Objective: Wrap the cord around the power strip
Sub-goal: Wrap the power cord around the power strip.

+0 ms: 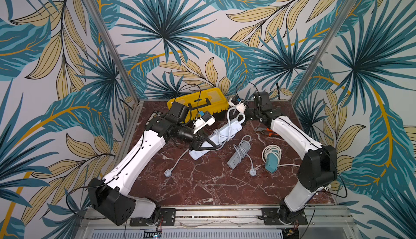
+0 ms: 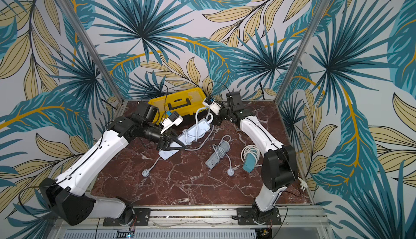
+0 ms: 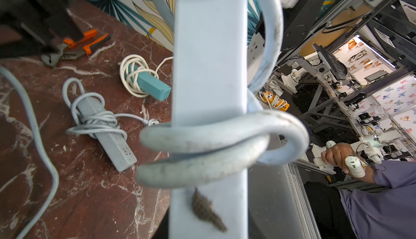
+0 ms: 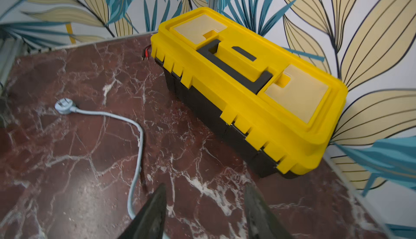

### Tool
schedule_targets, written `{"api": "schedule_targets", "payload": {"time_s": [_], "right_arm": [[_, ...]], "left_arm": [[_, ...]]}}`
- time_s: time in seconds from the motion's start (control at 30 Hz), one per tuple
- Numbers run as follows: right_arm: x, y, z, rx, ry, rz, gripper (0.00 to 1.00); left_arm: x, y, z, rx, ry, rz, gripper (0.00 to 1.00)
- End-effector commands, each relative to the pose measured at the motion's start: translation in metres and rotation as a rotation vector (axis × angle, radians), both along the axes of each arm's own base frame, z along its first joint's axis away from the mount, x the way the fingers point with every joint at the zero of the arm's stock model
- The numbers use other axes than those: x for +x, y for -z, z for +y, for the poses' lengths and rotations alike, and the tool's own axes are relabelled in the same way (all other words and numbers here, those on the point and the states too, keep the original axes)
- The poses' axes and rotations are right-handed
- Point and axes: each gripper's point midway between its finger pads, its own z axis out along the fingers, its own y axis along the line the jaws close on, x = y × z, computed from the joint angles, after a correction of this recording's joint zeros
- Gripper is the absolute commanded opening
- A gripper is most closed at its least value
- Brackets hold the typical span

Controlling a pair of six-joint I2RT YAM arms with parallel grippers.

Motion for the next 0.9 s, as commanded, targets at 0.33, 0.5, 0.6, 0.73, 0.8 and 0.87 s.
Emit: {"api": "schedule_targets", "payload": {"time_s": [0.33, 0.5, 0.6, 0.73, 0.8, 0.87], "right_arm": [[0.085, 0.027, -0.009, 0.397, 0.568, 0.15, 0.63], [0.083, 0.057, 0.005, 0.454, 0.78, 0.246, 0.57], [0.073, 0.083, 0.021, 0.47, 0.858, 0.326, 0.54], [0.053, 0.113, 0.06, 0.372, 0.827, 0.391, 0.51], [0.042, 0.125, 0.072, 0.341, 0.812, 0.408, 0.51], [0.033, 0.137, 0.076, 0.323, 0.812, 0.426, 0.47]], "left_arm": [[0.042, -0.051, -0.009, -0.049, -0.132, -0.166, 0.0], [0.091, -0.058, -0.007, -0.048, -0.338, -0.178, 0.0], [0.113, -0.067, -0.001, -0.086, -0.432, -0.177, 0.0], [0.138, -0.076, 0.012, -0.133, -0.551, -0.168, 0.0], [0.153, -0.079, 0.025, -0.156, -0.629, -0.152, 0.0], [0.163, -0.081, 0.036, -0.163, -0.677, -0.144, 0.0]]}}
